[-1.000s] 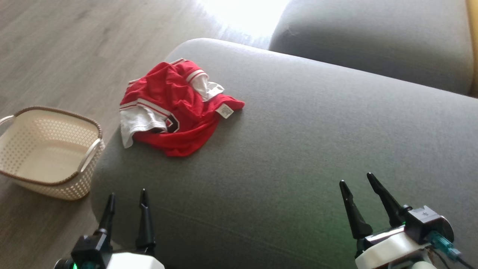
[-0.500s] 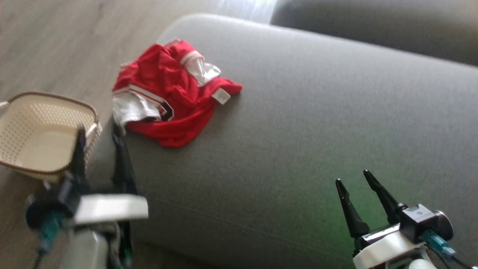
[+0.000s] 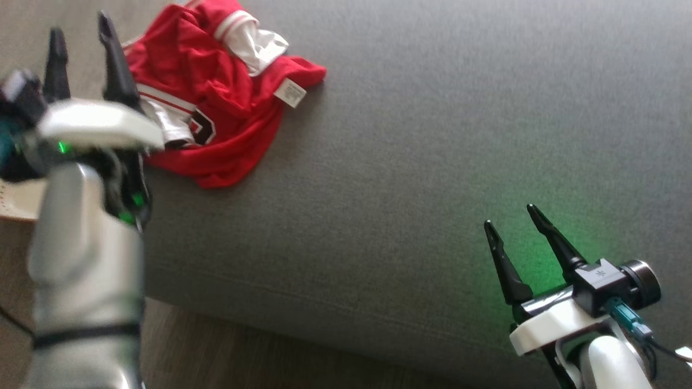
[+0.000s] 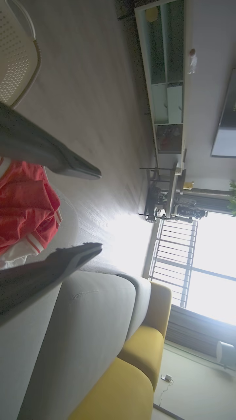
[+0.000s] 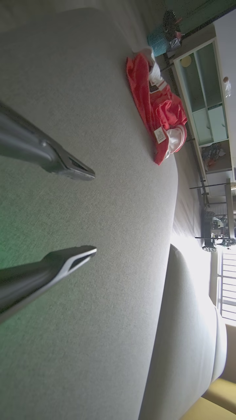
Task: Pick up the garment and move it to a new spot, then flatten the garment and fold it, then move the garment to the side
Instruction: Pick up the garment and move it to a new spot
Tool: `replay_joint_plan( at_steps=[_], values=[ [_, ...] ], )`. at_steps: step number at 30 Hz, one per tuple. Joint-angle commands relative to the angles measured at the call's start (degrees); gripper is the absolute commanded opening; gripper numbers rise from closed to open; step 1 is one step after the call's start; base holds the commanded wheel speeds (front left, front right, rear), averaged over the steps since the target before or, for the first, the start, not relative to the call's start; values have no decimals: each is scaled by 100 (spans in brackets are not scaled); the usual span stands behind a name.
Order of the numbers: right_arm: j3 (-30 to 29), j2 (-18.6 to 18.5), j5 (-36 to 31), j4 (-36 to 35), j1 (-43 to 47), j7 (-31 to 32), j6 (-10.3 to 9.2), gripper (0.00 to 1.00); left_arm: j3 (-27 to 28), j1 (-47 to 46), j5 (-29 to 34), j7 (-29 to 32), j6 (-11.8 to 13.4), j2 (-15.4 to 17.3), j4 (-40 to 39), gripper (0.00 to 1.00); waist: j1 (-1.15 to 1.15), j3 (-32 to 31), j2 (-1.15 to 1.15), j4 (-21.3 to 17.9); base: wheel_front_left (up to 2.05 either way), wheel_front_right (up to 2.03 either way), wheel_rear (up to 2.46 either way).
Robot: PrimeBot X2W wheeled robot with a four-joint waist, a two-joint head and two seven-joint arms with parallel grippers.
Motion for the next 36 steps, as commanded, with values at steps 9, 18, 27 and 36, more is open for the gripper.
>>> replay_joint_plan(
  at_steps=[9, 18, 27, 36],
  values=[
    [153, -75, -321, -284, -426, -53, -2, 100, 533, -1906, -612, 1069, -115, 490, 2345, 100, -2, 776, 0, -273, 0, 0, 0],
    [134, -224, -305, -348, -567, -53, -2, 100, 589, -2669, -812, 1592, -170, 701, 3880, 100, -2, 1182, 0, -475, 0, 0, 0],
    [256, -236, -177, -360, -688, -54, -2, 100, 599, -2753, -932, 1626, -209, 712, 4464, 100, -2, 1399, 0, -633, 0, 0, 0],
    [243, -217, -149, -363, -793, -54, -2, 100, 640, -2746, -1131, 1244, -579, 670, 4533, 0, -2, 1505, 0, -656, 0, 0, 0]
  ],
)
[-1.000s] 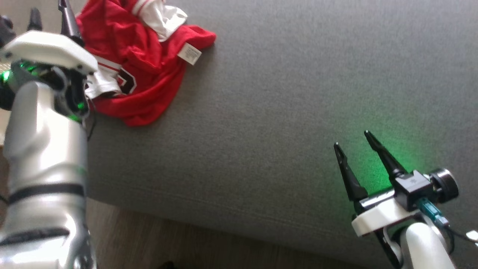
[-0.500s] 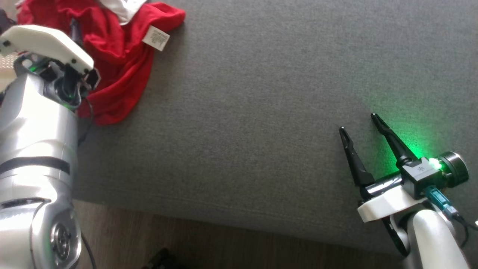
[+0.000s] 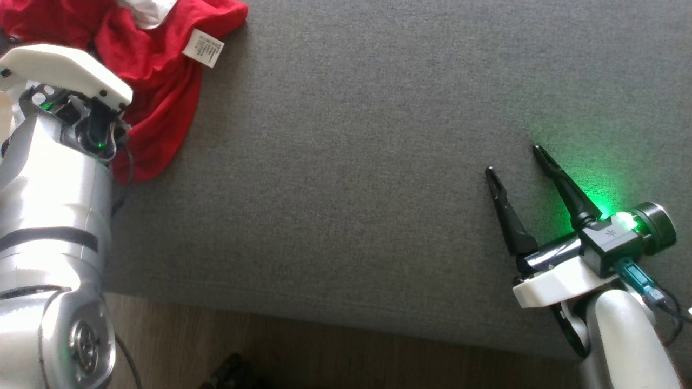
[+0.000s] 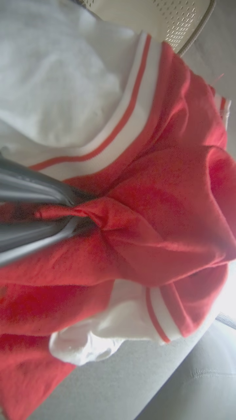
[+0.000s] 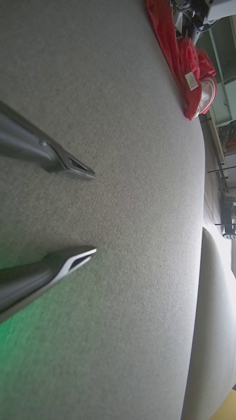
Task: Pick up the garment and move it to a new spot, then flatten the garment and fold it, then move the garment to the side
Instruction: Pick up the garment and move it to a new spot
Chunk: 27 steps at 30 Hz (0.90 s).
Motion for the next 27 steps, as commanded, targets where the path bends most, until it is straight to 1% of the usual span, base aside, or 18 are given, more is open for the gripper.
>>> replay_joint_plan(
  at_steps=[1, 2, 7, 11, 15, 18, 21, 27],
  values=[
    [129, 1, 62, -83, -34, -10, -2, 100, 123, -97, -36, -271, -111, 296, -143, 0, 0, -84, 0, -11, 0, 0, 0],
    [129, 1, 62, -83, -34, -10, -2, 100, 123, -97, -36, -271, -111, 296, -143, 0, 0, -84, 0, -11, 0, 0, 0],
    [204, 58, 152, -55, -85, -10, -2, 100, -73, -106, 96, -1056, -264, 425, -372, 0, 0, -391, 0, -77, 0, 0, 0],
    [225, 106, 241, -50, -50, -10, -2, 100, -294, -77, 188, -1331, -325, 389, -699, 0, 0, -714, 0, -101, 0, 0, 0],
    [256, 147, 386, -56, 9, -10, -2, 100, -513, 119, 1, -1403, -340, 245, -1278, 0, 0, -1103, 0, -153, 0, 0, 0],
    [298, 165, 492, -41, 103, -10, -2, 100, -796, 412, -121, -1418, -342, 232, -1832, 0, 0, -1452, 0, -220, 0, 0, 0],
    [353, 170, 754, -50, 225, -10, -2, 100, -1047, 713, -299, -1422, -342, 230, -2397, 0, 0, -1811, 0, -321, 0, 0, 0],
    [480, 172, 1145, -83, 452, -10, -2, 100, -1389, 1247, -563, -1289, -343, 255, -3458, 0, 0, -2462, 0, -646, 0, 0, 0]
  ],
)
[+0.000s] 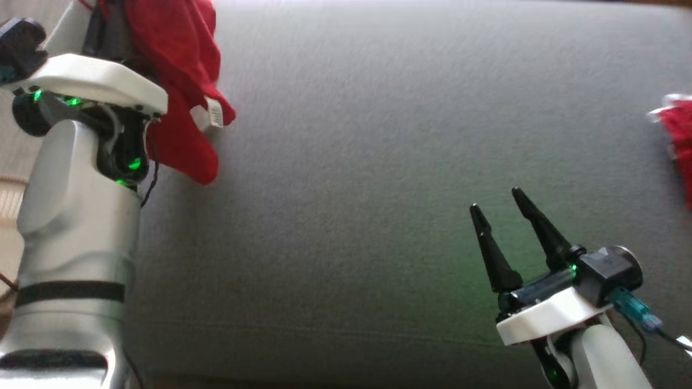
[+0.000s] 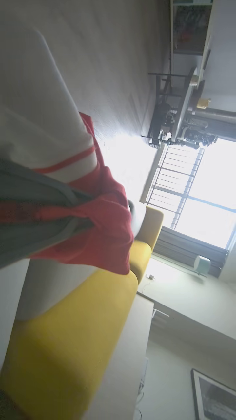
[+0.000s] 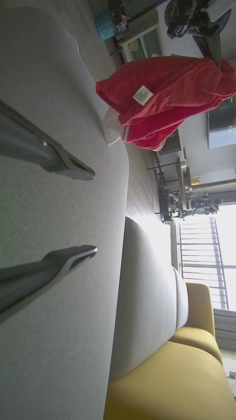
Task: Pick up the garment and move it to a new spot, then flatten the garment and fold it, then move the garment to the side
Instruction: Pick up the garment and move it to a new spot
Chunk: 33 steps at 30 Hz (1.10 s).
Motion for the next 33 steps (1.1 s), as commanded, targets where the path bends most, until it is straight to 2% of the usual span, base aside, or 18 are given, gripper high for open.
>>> replay_joint_plan(
  at_steps=[1, 6, 11, 16, 24, 27, 33],
  values=[
    [149, 61, 69, -215, -60, -12, -2, 100, 81, -133, -51, 71, -34, 217, -425, 0, 1, -386, 0, -317, 0, 0, 0],
    [109, 61, 189, -339, -18, -12, -2, 100, -68, 227, -172, 520, 70, 40, -1381, 0, 1, -594, 0, -714, 0, 0, 0],
    [69, 61, 262, -475, -16, -12, -2, 100, -229, 475, -290, 997, 388, -215, -2220, 0, 1, -581, 0, -1127, 0, 0, 0],
    [48, 62, 350, -574, -80, -12, -2, 100, -488, 662, -467, 1432, 681, -416, -2624, 0, 1, -402, 0, -1592, 0, 0, 0],
    [-45, 62, 486, -776, -326, -12, -2, 100, -1161, 917, -541, 1499, 940, -538, -2360, 0, 1, 214, 0, -2218, 0, 0, 0],
    [-91, 62, 542, -838, -422, -12, -2, 100, -1590, 1050, -546, 1409, 936, -552, -2011, 0, 1, 501, 0, -2414, 0, 0, 0],
    [-183, 62, 592, -904, -528, -12, -2, 100, -2740, 1388, -1138, 1241, 900, -557, -1670, 0, 1, 825, 0, -2573, 0, 0, 0]
  ],
)
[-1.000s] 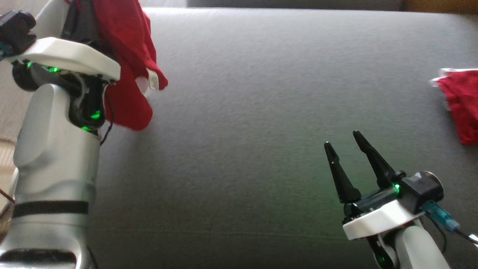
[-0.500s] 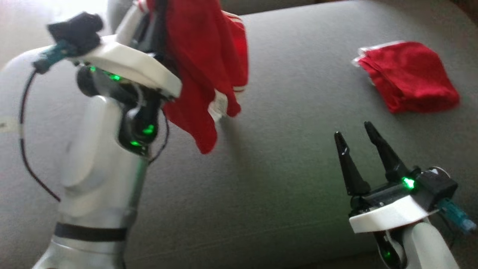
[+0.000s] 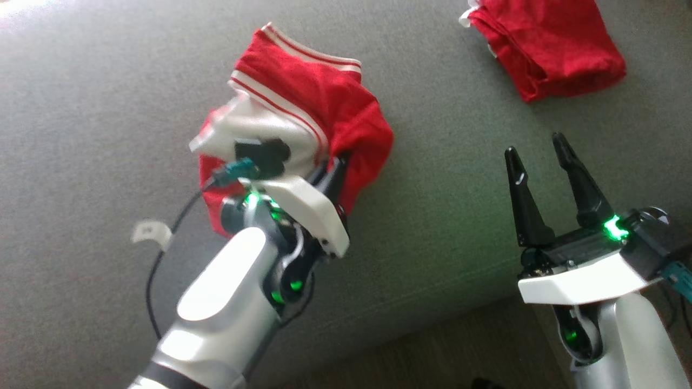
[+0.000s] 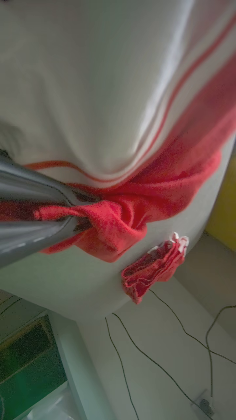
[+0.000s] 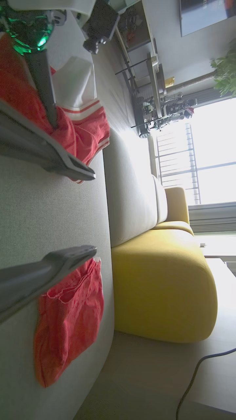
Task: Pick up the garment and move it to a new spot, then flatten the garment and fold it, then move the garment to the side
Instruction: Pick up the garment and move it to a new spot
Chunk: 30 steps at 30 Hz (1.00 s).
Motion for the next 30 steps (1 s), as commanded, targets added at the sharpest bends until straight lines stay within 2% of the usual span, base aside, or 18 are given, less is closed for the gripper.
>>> replay_joint_plan(
  at_steps=[1, 2, 3, 9, 14, 17, 22, 27, 30],
  values=[
    [96, 20, 54, -227, -156, -12, -2, 100, -37, -126, -94, -145, 12, 83, -135, 2, -1, 179, 0, -132, 0, 0, 0],
    [84, 20, 47, -228, -159, -12, -2, 100, -167, -118, -159, -204, 41, 83, -95, 37, -1, 183, 0, -114, 0, 0, 0],
    [81, 20, 34, -225, -162, -12, -2, 100, -285, -121, -220, -270, 61, 83, -61, 100, -1, 171, 0, -83, 0, 0, 0],
    [157, 20, -118, -171, -100, -12, -2, 100, -676, -180, -335, -963, 184, 83, 12, 100, -1, -116, 0, 269, 0, 0, 0],
    [264, 20, -248, -69, 44, -12, -2, 100, -572, 73, -322, -1340, 264, 102, -211, 100, -1, -521, 0, 669, 0, 0, 0],
    [286, 20, -254, 19, 169, -12, -2, 100, -415, 376, -92, -1436, 403, 306, -493, 100, -1, -800, 0, 915, 0, 0, 0],
    [304, 20, -228, 124, 422, -12, -2, 100, 193, 1200, 577, -1466, 806, 613, -1430, 100, -1, -1156, 0, 1271, 0, 0, 0],
    [297, 20, -212, 266, 679, -12, -2, 100, 1087, 2354, 1495, -1468, 1107, 695, -2473, 100, -1, -1490, 0, 1619, 0, 0, 0],
    [320, 20, -221, 299, 763, -12, -2, 100, 1360, 2701, 1762, -1468, 1177, 660, -2673, 100, -1, -1580, 0, 1699, 0, 0, 0]
  ],
)
